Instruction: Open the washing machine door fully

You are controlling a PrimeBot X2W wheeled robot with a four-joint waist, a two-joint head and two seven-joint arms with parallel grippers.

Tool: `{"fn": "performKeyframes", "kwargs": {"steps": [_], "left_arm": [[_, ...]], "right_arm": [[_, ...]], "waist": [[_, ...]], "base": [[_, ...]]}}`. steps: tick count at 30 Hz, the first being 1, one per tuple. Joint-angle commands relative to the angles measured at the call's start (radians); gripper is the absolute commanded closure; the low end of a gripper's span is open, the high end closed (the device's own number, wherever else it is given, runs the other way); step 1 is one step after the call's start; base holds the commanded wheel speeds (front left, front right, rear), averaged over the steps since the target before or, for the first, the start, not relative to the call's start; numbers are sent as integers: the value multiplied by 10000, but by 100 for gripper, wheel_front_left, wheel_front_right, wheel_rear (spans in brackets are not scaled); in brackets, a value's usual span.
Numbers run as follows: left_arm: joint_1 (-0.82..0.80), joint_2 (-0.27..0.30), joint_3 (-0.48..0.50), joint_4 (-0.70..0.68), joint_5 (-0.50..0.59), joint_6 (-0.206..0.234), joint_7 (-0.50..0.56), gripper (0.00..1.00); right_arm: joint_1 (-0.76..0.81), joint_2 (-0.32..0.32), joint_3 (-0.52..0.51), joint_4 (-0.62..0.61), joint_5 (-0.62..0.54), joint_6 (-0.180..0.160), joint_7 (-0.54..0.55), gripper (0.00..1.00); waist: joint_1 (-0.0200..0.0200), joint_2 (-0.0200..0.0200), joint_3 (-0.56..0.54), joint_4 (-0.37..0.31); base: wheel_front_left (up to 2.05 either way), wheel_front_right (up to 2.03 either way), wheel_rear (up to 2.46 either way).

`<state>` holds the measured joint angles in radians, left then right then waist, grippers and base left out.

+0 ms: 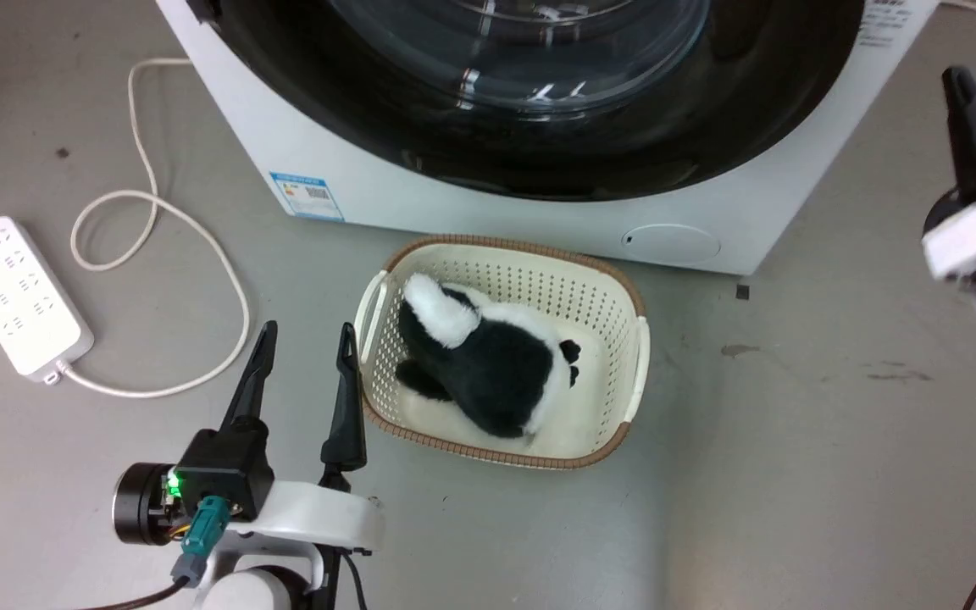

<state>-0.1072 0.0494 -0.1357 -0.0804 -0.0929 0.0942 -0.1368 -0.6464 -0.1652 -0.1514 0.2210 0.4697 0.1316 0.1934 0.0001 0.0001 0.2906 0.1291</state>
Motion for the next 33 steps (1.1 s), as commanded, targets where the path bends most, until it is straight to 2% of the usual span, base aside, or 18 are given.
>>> {"fn": "performKeyframes", "kwargs": {"steps": [1,7,18,27,33], "left_arm": [[-170,7,-62,-79,-105,66,-114,0],[-316,7,-193,-163,-170,151,-239,0],[-589,8,-486,-264,-303,323,-469,0],[-830,8,-766,-392,-501,544,-699,0],[-945,8,-906,-447,-600,688,-824,0]], "right_arm": [[-440,31,-165,222,271,-4,177,100],[-1749,106,-985,1406,1063,-4,1377,100],[-3992,1,-2256,3239,1734,-5,3051,100],[-5750,0,-3196,4333,1977,-7,4356,100],[-6298,94,-3634,4760,2079,-7,5235,100]], "waist": [[-1,-1,97,69],[-1,-1,413,219],[-1,-1,948,535],[-1,-1,1411,843],[-1,-1,1574,997]], "base": [[0,0,0],[0,0,0],[0,0,0],[0,0,0],[0,0,0]]}}
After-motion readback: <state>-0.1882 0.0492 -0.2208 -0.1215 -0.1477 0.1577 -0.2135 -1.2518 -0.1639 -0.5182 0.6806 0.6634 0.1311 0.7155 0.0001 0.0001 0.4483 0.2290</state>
